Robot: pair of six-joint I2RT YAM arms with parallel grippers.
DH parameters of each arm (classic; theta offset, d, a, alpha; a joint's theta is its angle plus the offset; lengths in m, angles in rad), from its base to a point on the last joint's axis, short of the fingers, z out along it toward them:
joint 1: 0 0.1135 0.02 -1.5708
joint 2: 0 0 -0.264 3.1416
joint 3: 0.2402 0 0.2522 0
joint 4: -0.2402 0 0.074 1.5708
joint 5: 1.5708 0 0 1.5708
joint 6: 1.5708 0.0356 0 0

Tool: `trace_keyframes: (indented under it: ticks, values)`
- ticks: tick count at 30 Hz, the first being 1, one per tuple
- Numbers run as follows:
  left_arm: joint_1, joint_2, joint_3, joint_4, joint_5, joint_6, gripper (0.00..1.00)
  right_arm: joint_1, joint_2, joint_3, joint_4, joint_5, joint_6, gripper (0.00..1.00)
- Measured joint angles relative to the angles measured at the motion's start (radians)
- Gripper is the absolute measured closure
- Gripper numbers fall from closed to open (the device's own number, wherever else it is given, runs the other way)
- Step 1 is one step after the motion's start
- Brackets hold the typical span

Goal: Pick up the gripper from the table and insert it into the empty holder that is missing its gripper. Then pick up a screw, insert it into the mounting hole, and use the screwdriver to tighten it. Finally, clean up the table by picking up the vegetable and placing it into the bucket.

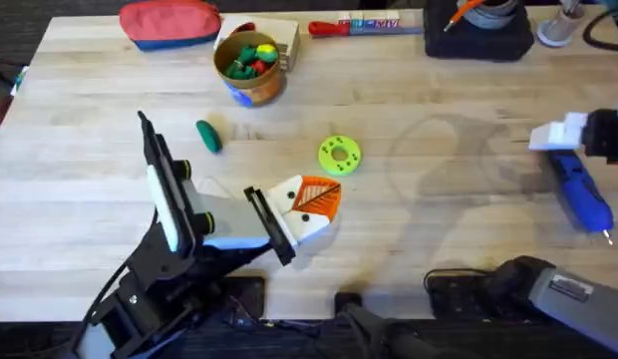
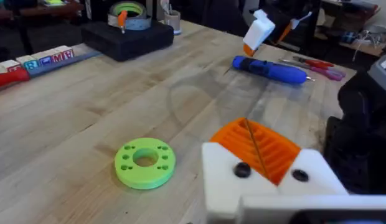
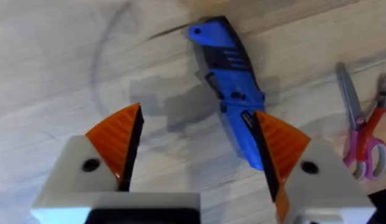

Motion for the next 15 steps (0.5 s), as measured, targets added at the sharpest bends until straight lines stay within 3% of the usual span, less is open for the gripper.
trace_keyframes:
  ticks: [6, 12, 15]
  values:
    - [0.000, 0.000, 0.000, 0.000, 0.000, 0.000, 0.992, -0.098, 0.141, 0.014, 0.021, -0.025, -0.219, 0.010]
    - [0.000, 0.000, 0.000, 0.000, 0.000, 0.000, 0.992, -0.107, 0.238, 0.015, 0.140, -0.028, -0.448, 0.010]
    - [0.000, 0.000, 0.000, 0.000, 0.000, 0.000, 0.992, -0.107, 0.252, 0.015, 0.175, -0.029, -0.483, 0.010]
